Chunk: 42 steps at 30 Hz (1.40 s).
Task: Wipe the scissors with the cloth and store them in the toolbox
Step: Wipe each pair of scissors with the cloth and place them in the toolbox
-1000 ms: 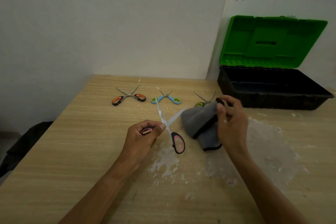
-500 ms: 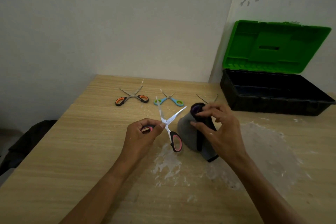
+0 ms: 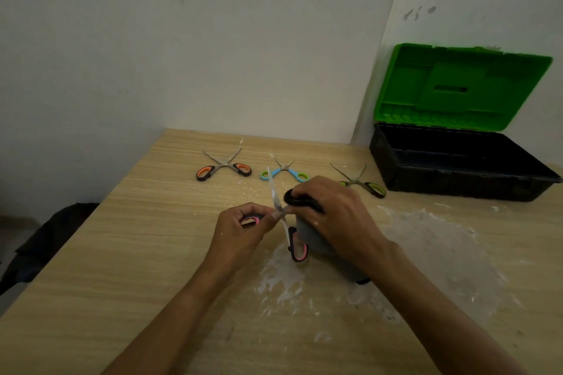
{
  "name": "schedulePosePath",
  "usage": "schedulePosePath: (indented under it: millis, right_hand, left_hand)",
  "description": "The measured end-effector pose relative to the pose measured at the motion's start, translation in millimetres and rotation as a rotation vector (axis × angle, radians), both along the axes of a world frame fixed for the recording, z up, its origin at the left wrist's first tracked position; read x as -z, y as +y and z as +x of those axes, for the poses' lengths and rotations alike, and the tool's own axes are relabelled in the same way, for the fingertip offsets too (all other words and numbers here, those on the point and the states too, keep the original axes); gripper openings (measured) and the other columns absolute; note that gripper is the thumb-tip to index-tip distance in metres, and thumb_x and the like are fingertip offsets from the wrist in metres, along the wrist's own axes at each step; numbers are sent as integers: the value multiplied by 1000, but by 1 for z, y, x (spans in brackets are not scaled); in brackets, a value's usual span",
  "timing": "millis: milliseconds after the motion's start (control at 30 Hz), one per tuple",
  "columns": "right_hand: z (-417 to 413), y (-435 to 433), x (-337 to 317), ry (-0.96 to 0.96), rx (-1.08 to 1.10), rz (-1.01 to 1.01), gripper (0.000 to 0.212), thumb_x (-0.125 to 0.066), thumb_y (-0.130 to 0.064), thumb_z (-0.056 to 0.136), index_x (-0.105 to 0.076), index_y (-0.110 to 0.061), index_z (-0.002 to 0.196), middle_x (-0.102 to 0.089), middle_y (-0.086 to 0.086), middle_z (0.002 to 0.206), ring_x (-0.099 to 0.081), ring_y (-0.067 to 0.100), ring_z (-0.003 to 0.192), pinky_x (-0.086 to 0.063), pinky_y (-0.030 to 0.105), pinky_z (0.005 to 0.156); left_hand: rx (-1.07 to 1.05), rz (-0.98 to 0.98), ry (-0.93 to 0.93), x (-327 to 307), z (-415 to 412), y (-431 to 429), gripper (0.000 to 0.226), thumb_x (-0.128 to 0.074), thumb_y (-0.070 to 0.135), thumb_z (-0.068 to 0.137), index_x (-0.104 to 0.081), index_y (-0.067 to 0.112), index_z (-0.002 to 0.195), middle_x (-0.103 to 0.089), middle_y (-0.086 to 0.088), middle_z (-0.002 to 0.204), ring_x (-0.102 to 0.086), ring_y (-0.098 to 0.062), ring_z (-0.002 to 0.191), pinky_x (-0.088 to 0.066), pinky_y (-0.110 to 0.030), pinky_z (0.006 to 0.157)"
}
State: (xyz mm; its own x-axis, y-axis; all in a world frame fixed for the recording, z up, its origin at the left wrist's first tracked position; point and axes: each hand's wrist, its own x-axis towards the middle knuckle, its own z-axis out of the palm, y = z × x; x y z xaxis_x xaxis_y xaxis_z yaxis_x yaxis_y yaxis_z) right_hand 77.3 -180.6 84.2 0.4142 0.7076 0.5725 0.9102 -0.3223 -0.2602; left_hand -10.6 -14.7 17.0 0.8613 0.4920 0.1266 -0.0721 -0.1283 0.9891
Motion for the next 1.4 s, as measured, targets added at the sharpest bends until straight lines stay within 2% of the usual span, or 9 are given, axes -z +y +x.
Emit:
schedulePosePath:
  millis: [133,333,500,667,800,867,1100,1300,1400]
  right_hand:
    - [-7,9,15,-148,-8,-209,29,-68,-13,87,-66,-8,115,-63,11,107,-58,24,90,-48,34,75]
    - [-7,8,22,-210,-48,-257,28,-52,-20,90,-69,-11,111,-61,10,106,-55,25,89,-48,34,69]
    - [4,8,22,-219,49,-249,29,-70,-15,83,-69,-6,110,-61,14,108,-57,28,93,-49,35,75]
    - [26,-9,18,69,195,98,23,-65,-12,91,-71,-11,113,-63,5,107,-59,17,97,-46,23,86]
    - [35,-31,19,359,170,409,22,-60,-16,96,-67,-21,116,-65,-9,112,-63,8,106,-53,28,91]
    - [35,-36,17,453,169,509,22,-61,-18,95,-66,-26,114,-64,-13,113,-66,8,103,-57,31,87]
    - [23,-32,14,439,-10,315,23,-70,-15,88,-73,-16,110,-70,-7,104,-66,8,101,-54,25,87]
    - [-12,-10,29,-44,56,7,27,-58,-24,92,-68,-15,115,-63,4,106,-59,16,91,-53,27,74]
    - [-19,-1,35,-167,98,-125,32,-72,-22,86,-67,-15,117,-59,7,107,-56,20,90,-53,34,66]
  left_hand:
    - [2,7,30,0,-1,4,10,-79,32,84,-80,22,85,-77,5,80,-67,3,69,-47,-12,53]
    - [89,71,31,0,-2,9,5,-78,19,87,-80,14,85,-76,5,79,-69,-1,75,-50,-12,66]
    - [195,78,40,1,-5,5,6,-78,14,87,-79,9,84,-77,-2,81,-70,-8,76,-53,-16,70]
    - [203,-11,75,1,-6,5,4,-79,23,86,-81,20,84,-78,4,82,-69,0,72,-50,-12,63]
    - [232,-195,87,0,-5,12,9,-76,20,88,-79,12,93,-78,-12,98,-76,-23,93,-62,-30,75]
    - [215,-291,66,0,-5,12,13,-77,20,86,-79,10,94,-78,-18,97,-77,-31,90,-63,-31,72]
    - [82,-431,-49,0,-3,12,23,-80,27,74,-81,12,90,-78,-17,87,-77,-25,80,-62,-27,70]
    - [93,-242,-53,2,-3,-1,13,-77,15,83,-80,6,92,-78,-19,85,-77,-30,77,-62,-28,68]
    - [124,-157,-63,1,-4,-3,11,-76,9,84,-79,4,95,-78,-16,83,-77,-31,76,-62,-30,67]
